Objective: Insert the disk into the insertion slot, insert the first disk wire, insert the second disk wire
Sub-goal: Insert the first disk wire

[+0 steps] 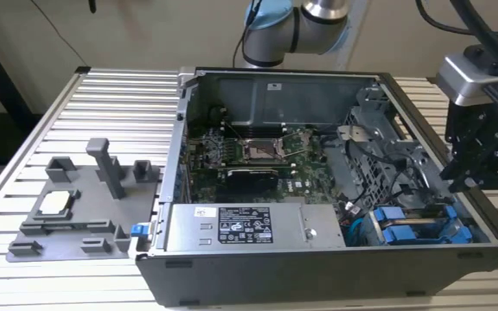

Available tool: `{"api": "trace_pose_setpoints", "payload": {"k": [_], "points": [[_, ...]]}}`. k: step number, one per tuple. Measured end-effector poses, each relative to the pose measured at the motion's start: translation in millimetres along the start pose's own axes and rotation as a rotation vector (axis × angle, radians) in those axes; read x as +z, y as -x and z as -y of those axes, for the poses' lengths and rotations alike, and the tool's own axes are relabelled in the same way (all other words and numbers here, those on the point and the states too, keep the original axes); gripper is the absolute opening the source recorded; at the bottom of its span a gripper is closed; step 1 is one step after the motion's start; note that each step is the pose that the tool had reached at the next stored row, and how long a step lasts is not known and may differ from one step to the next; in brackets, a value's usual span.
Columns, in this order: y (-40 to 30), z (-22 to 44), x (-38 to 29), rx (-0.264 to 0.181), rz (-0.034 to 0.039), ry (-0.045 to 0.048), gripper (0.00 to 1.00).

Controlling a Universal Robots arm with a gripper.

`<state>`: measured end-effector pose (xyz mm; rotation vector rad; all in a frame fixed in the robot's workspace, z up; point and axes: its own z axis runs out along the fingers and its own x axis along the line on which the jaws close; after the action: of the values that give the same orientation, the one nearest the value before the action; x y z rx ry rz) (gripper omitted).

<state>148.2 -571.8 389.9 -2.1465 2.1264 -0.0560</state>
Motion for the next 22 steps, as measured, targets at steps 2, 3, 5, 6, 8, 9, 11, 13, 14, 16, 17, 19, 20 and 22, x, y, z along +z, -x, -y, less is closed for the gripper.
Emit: {"api": "trace_pose_setpoints", "payload": {"k": [2,3,5,6,8,9,11,13,14,16,17,19,20,22], "points": [[0.6,0.7,-7.0,0.000,0.0000,0.0016,0.27],[0.9,1.1,-10.4,0.000,0.0001,0.0024,0.27],[1.5,1.8,-16.9,0.000,-0.0002,0.0040,0.27],[1.5,2.0,-18.1,0.000,0.0000,0.0041,0.27],[1.5,2.0,-18.1,0.000,0.0002,0.0042,0.27],[1.5,2.0,-18.1,0.000,0.0002,0.0042,0.27],[2.1,2.0,-18.2,0.000,-0.0002,0.0042,0.27],[7.3,2.0,-17.8,0.000,-0.0041,0.0043,0.27],[10.3,1.8,-17.6,0.000,-0.0053,0.0043,0.27],[16.6,1.4,-17.1,-0.001,-0.0077,0.0043,0.27],[19.6,1.1,-16.8,-0.001,-0.0090,0.0043,0.27],[26.1,0.4,-16.3,-0.001,-0.0118,0.0043,0.27],[29.2,0.0,-16.1,-0.001,-0.0132,0.0043,0.27],[34.5,-2.0,-15.9,-0.002,-0.0148,0.0031,0.27]]}}
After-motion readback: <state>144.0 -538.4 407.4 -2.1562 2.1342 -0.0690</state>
